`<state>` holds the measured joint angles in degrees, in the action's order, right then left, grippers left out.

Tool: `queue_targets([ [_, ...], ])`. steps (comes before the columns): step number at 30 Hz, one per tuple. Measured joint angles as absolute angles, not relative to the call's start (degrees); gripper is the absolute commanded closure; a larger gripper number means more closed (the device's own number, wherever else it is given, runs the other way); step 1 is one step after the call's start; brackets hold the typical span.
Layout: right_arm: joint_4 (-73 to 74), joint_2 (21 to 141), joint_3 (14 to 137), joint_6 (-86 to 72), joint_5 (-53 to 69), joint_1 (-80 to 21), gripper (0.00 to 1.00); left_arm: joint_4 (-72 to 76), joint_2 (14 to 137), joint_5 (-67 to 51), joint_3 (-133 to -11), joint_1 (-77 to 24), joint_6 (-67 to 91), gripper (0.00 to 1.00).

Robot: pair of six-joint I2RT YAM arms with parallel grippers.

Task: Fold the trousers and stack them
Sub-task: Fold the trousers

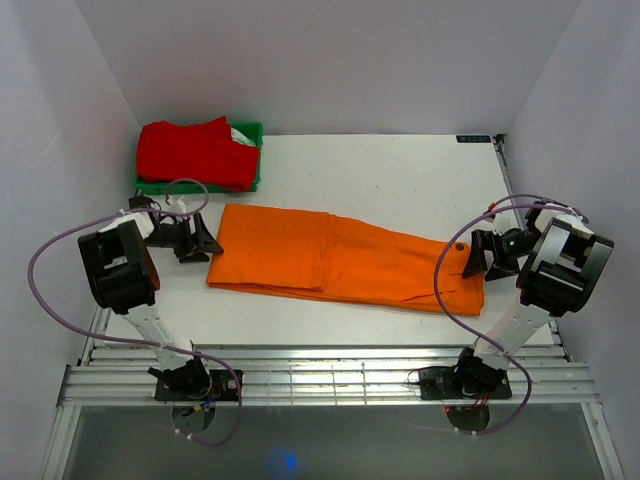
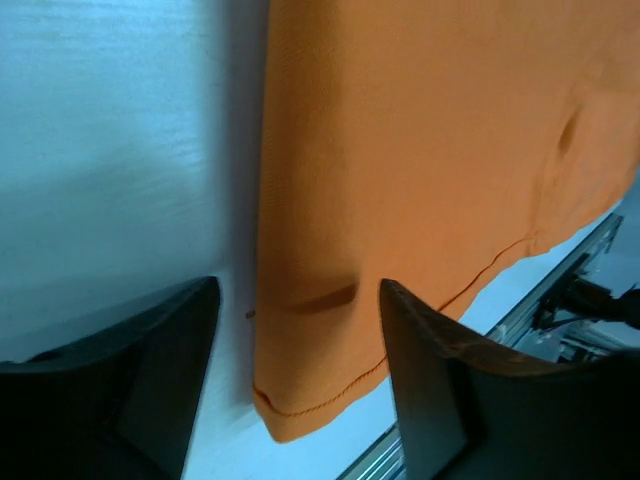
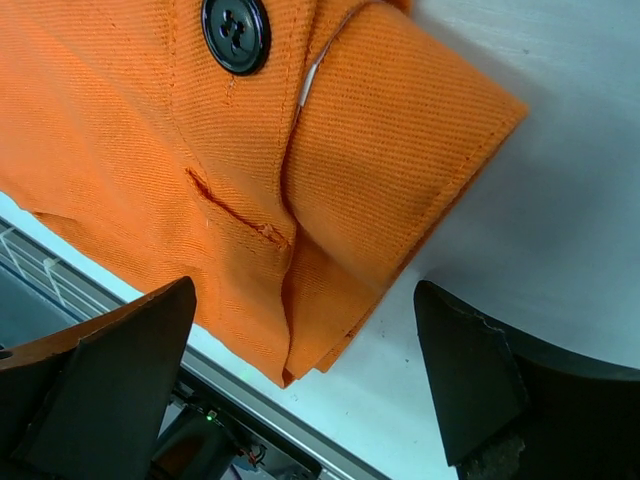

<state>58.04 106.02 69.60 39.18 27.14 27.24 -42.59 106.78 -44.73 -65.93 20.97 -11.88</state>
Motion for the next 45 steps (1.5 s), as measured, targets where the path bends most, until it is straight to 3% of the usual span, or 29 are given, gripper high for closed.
queue_targets([
  [7,58.1,106.1,68.8,39.1,27.4,27.2,0.01,-39.2,110.0,-48.9,-65.7,20.9,-9.1,0.82],
  [8,58.1,106.1,68.8,39.1,27.5,27.2,0.0,-39.0,109.9,-49.4,-65.7,20.9,-9.1,0.99],
  [14,57.9,106.3,68.8,39.0,28.2,27.2,0.09,-40.1,109.5,-50.3,-66.5,21.5,-8.5,1.0],
  [21,57.9,106.5,69.1,38.7,29.5,27.2,0.02,-45.0,104.3,-49.9,-70.1,25.1,-10.2,1.0],
  [28,57.9,106.5,69.8,37.4,31.6,26.8,0.02,-50.6,94.5,-47.9,-76.2,25.7,-15.7,1.0],
  [32,57.6,106.5,69.7,35.9,33.0,24.9,0.02,-53.2,91.3,-46.6,-80.0,20.2,-16.2,1.0],
  [36,57.0,106.6,69.7,34.1,35.2,22.1,0.17,-54.5,91.1,-45.8,-84.0,10.4,-13.8,1.0],
  [42,56.4,108.9,69.7,31.0,38.7,17.8,0.12,-54.9,91.9,-45.7,-90.1,-3.7,-6.3,1.0],
  [44,55.9,110.3,69.6,29.5,39.9,16.9,0.18,-54.4,93.0,-46.2,-92.1,-6.5,-3.1,1.0],
  [45,55.8,110.8,69.6,28.7,40.9,16.4,0.27,-54.0,93.7,-46.5,-92.9,-7.5,-1.7,1.0],
])
